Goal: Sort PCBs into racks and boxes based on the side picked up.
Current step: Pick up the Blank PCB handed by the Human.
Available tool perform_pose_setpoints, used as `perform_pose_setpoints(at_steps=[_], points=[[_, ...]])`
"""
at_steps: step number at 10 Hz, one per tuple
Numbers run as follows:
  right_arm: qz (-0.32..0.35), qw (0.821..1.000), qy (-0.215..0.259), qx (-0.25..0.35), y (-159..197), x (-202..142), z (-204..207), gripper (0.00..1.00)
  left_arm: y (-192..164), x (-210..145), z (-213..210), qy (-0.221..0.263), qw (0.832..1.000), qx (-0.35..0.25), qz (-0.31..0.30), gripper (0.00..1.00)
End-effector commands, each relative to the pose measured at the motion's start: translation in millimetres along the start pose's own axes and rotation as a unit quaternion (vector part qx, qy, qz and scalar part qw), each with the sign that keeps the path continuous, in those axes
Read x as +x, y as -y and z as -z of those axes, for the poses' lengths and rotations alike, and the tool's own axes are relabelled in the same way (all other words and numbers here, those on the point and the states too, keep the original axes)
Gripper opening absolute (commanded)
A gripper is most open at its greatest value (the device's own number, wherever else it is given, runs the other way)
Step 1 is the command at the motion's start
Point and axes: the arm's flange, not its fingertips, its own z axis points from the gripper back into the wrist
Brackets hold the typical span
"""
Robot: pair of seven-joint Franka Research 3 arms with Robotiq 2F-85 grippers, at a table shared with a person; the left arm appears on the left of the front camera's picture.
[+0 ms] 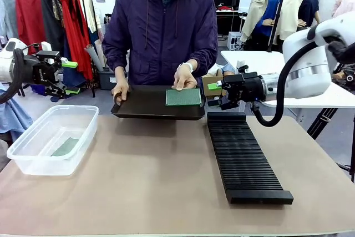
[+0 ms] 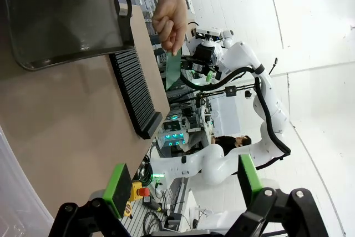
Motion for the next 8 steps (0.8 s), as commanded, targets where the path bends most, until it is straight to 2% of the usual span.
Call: perform_pose_setpoints(at_steps=[1,4,8], points=[[-0.016,1.0,-0.001,0.011,10,13,10,1.0,1,0,-1,0.0,1.0,0.004,-0.001,1.0],[-0.018,1.0,-0.011,0.017,20,24,29,1.0,1,0,-1,0.0,1.0,0.004,-0.001,1.0],[-0.023,0.999,-0.001,0.033,31,35,43,1.0,1,0,-1,0.0,1.0,0.004,-0.001,1.0]])
